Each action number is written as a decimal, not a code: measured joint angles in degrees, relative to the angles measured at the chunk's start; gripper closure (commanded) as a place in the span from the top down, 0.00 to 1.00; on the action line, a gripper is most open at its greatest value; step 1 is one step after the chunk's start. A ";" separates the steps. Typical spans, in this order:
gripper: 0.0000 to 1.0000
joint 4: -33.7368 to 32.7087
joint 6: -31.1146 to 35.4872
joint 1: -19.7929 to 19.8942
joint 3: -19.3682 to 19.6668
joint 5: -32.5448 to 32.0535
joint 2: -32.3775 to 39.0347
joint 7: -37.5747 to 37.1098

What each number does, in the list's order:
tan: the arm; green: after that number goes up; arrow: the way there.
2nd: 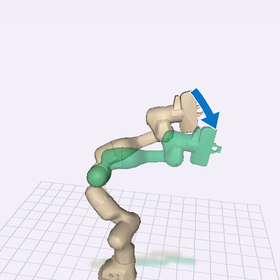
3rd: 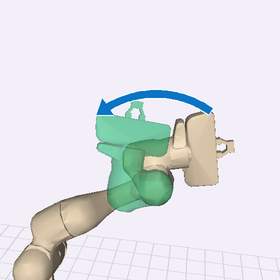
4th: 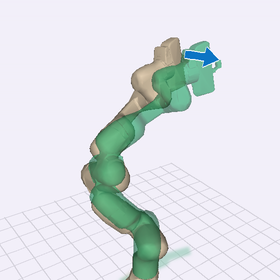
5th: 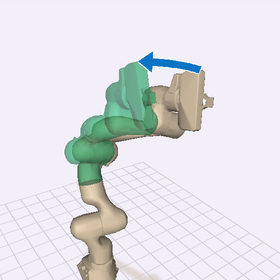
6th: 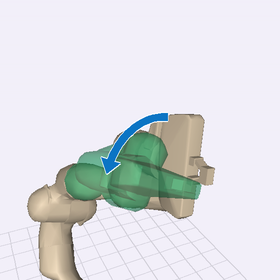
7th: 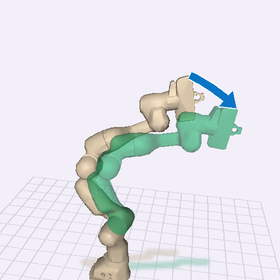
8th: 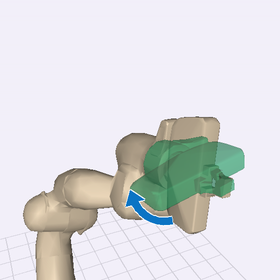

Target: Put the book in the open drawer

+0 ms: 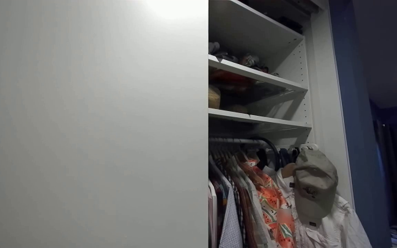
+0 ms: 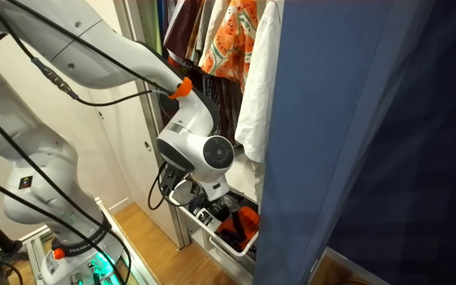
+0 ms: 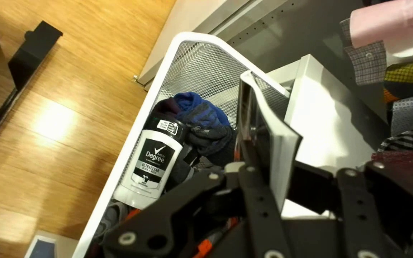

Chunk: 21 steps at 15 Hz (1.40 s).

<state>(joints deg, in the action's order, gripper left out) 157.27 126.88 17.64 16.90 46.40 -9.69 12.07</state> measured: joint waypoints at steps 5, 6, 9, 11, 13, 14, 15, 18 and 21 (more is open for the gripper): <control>0.02 0.07 2.62 -2.21 -2.73 -0.20 2.47 -11.54; 0.02 0.08 4.43 -2.91 -3.29 0.49 3.70 -12.81; 0.02 0.02 12.65 -5.49 -5.02 6.22 7.91 -12.46; 0.02 -0.21 18.01 -7.41 -6.58 13.09 10.39 -9.55; 0.02 -1.21 20.11 -9.08 -8.35 22.59 12.62 -4.35; 0.02 -1.96 20.40 -9.72 -9.20 27.15 13.76 -1.87; 0.32 -2.89 21.02 -10.27 -10.09 31.69 14.98 0.52; 0.46 -5.72 23.48 -11.56 -12.04 40.08 19.11 5.10; 0.66 -7.78 25.88 -12.13 -12.61 41.36 22.92 5.81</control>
<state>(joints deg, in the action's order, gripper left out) 149.48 152.76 5.51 4.28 87.76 13.23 17.88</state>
